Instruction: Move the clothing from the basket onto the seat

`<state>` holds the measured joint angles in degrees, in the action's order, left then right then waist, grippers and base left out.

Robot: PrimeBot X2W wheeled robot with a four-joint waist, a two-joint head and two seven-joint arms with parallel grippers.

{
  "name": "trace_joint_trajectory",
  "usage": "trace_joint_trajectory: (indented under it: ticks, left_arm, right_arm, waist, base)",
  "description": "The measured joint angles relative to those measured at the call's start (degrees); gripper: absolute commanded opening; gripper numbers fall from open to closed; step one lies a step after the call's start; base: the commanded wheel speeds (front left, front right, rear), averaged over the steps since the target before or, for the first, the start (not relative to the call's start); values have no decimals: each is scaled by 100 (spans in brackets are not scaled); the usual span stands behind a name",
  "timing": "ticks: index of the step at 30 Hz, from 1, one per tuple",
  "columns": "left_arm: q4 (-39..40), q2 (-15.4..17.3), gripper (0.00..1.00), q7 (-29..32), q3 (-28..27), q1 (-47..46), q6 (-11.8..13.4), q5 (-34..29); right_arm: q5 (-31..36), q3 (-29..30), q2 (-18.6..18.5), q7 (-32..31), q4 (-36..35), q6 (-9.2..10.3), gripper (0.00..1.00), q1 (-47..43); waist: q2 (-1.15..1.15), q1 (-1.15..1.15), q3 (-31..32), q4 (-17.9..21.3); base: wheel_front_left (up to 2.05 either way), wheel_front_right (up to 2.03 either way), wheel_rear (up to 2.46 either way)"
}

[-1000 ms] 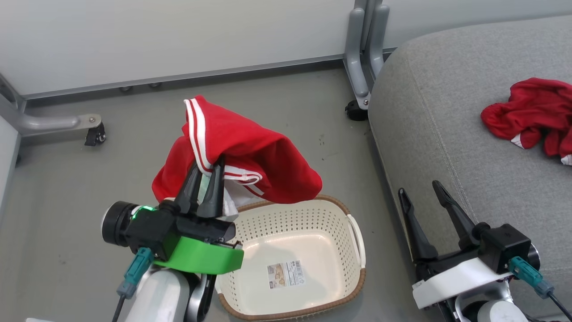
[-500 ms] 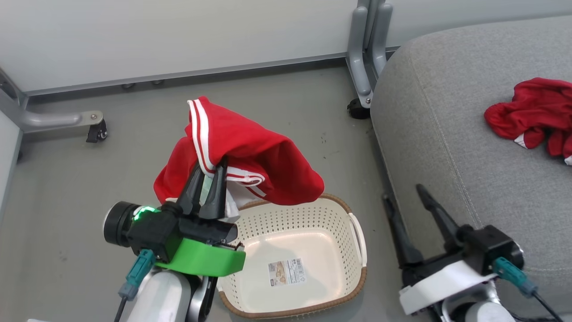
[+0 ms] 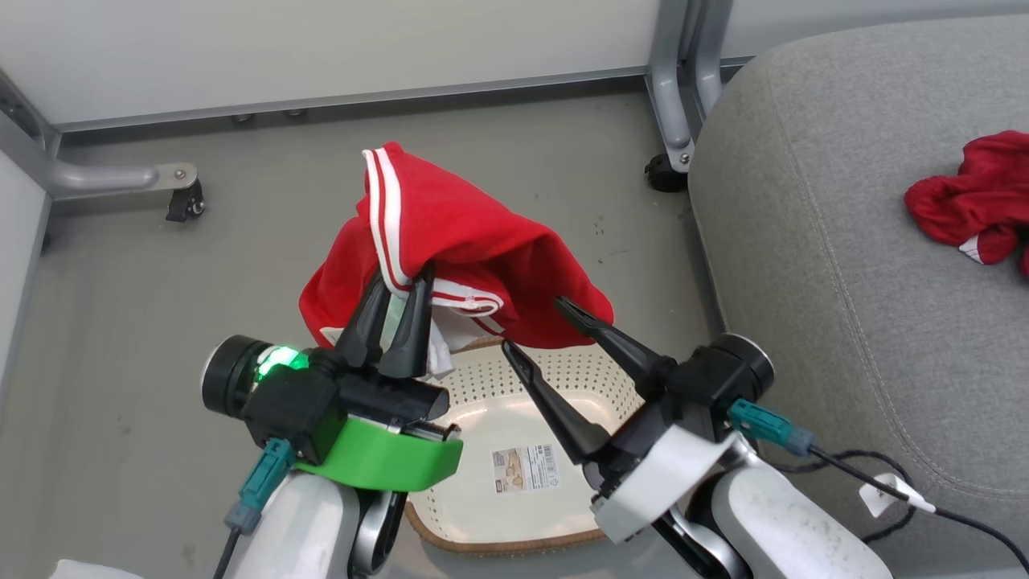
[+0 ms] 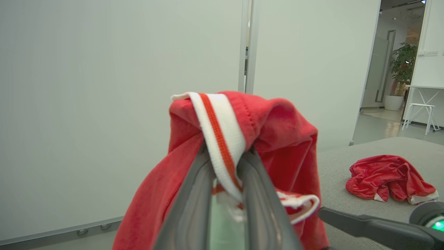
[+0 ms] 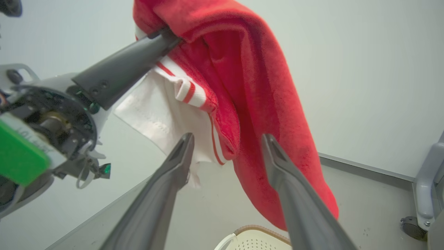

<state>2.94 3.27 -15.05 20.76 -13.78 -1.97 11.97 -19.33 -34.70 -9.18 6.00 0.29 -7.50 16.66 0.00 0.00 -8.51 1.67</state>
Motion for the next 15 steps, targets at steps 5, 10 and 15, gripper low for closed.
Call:
trace_joint_trajectory:
  ticks: [5,10,15]
  left_arm:
    - [31,-13,0,0,118,-14,-1,2]
    - [13,-25,0,0,282,-42,-9,46]
    - [-4,-29,0,0,393,-68,-7,82]
  right_arm:
    - [-198,-347,64,219,544,0,100,664]
    - [-432,-721,162,354,1137,0,100,1206]
    - [-638,-1026,287,476,1615,0,95,1617]
  waist:
    - [0,0,-69,-123]
    - [0,0,-101,-240]
    - [0,0,-107,-316]
  base:
    - [0,0,0]
    - [0,0,0]
    - [0,0,0]
